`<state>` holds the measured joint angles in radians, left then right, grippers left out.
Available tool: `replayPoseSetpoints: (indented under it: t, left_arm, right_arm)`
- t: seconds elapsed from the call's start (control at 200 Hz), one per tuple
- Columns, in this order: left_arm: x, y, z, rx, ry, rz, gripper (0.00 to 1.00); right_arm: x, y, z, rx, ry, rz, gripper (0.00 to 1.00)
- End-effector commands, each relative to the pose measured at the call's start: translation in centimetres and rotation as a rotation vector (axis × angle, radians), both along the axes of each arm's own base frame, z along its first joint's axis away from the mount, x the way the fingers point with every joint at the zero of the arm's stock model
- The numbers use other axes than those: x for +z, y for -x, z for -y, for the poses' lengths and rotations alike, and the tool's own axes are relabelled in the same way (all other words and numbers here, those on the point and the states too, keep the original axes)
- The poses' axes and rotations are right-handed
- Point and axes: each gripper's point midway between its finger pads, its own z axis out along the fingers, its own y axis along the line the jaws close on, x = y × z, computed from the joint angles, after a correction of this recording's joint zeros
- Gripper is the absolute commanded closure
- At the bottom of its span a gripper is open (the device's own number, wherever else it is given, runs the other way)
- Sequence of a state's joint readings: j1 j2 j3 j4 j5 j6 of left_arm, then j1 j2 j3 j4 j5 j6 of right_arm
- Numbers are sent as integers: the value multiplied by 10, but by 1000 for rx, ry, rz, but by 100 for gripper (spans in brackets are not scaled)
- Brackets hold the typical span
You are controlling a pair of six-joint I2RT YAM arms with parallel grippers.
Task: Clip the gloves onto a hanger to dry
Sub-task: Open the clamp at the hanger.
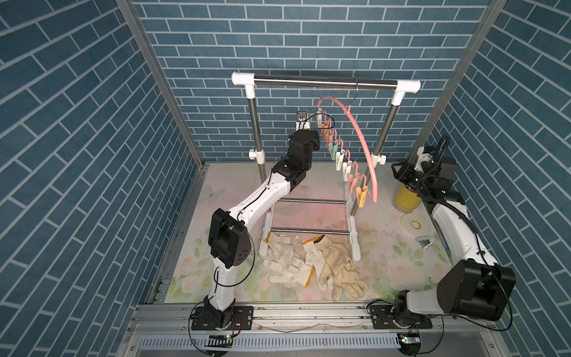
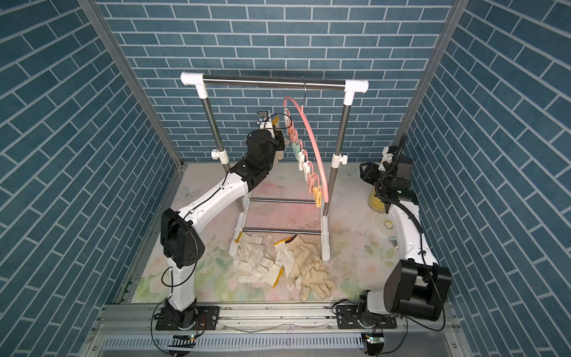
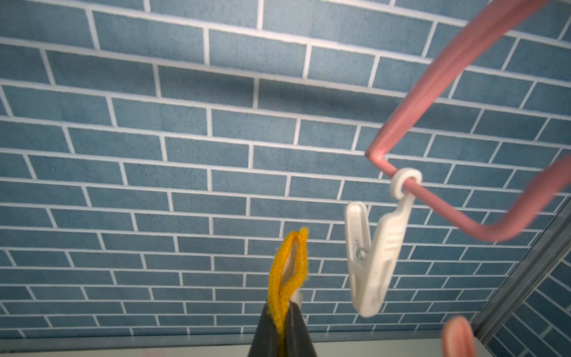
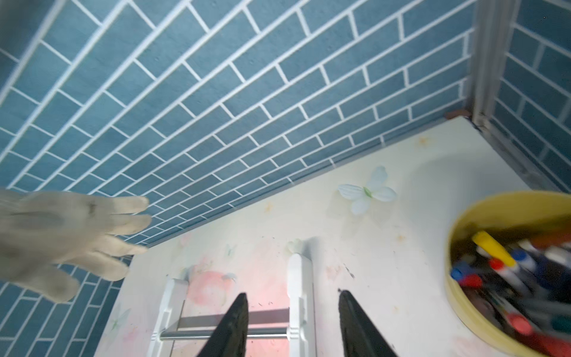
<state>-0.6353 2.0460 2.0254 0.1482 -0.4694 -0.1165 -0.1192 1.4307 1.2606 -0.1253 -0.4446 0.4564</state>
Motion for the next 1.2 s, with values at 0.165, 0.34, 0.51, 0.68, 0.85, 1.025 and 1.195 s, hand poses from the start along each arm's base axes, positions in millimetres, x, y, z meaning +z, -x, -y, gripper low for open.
replayPoseSetpoints:
  t: [0.165,0.34,0.51,0.68,0.85,1.025,1.195]
  left_arm:
    - [54,-3,46,-289,72,175,100]
    - [59,29,98,-571,38,241,100]
    - [48,48,121,-722,-16,255,100]
    - [43,53,128,-778,-30,253,100]
    - [44,53,132,-786,-22,253,100]
    - [50,51,133,-789,-10,268,100]
    - [48,50,135,-790,-5,268,100]
  right_arm:
    - [58,-31,-37,278,-79,229,50]
    - [83,-36,-47,367,-91,302,44]
    - [101,-34,-58,463,-96,343,36]
    - [112,-34,-65,531,-89,361,36]
    - [122,-32,-80,605,-88,376,36]
    - [128,-27,-101,691,-68,368,36]
    - [128,-27,-117,747,-66,352,35]
